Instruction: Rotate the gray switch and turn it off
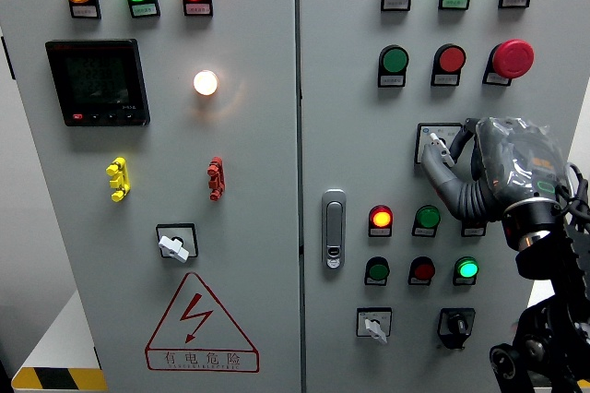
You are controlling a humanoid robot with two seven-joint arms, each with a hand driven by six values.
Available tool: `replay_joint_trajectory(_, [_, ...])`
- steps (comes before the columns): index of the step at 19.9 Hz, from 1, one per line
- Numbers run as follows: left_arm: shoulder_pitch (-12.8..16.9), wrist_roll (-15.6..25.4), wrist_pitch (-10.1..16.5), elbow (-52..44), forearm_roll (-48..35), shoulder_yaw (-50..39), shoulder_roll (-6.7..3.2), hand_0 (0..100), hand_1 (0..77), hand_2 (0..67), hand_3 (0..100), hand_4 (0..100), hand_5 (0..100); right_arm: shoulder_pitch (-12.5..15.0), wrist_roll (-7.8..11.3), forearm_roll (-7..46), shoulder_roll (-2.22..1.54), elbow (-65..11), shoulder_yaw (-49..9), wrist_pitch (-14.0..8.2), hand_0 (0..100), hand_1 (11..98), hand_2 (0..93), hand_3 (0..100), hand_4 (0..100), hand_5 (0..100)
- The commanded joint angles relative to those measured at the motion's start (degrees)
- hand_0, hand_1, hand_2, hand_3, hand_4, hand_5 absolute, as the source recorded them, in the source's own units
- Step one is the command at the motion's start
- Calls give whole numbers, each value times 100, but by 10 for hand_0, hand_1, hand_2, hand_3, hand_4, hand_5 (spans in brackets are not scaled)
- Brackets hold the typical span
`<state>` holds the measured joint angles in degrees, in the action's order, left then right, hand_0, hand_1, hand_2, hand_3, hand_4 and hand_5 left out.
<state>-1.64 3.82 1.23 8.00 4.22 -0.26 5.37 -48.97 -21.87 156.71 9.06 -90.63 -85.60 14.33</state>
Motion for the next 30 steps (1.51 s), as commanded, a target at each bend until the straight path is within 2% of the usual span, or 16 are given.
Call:
replay_joint_trajectory(1, [-3, 5, 0, 0, 0, 0, -1, 0, 0, 131, 183, 95, 118, 10, -1, 0, 0, -7, 0, 0, 571, 289, 778, 1000, 920, 1000])
replay_joint_trajectory(14, [-3, -4, 0, 0, 0, 0, 8, 0, 0, 131, 183, 95, 118, 10, -10, 0, 0, -25, -9, 0, 596, 289, 823, 1000, 921, 1000])
replay_joint_trajectory(15, [-3, -4, 0, 0, 0, 0, 0, 0, 0, 131, 183, 95, 118, 10, -10, 0, 8, -25, -9, 0, 598, 289, 823, 1000, 921, 1000])
replay_joint_trajectory(16, [-3, -4, 0, 0, 0, 0, -1, 0, 0, 131, 183, 95, 118, 10, -10, 0, 0, -25, -9, 0, 614, 284, 825, 1000, 921, 1000])
replay_joint_trajectory(21, [-3, -4, 0, 0, 0, 0, -1, 0, 0, 131, 183, 95, 118, 1, -10, 0, 8, -33, -9, 0, 654, 274, 842, 1000, 920, 1000])
replay_joint_trajectory(30, [-3, -4, 0, 0, 0, 0, -1, 0, 0, 131, 183, 95, 118, 1, -10, 17, 8, -33, -27, 26, 704, 277, 925, 1000, 924, 1000])
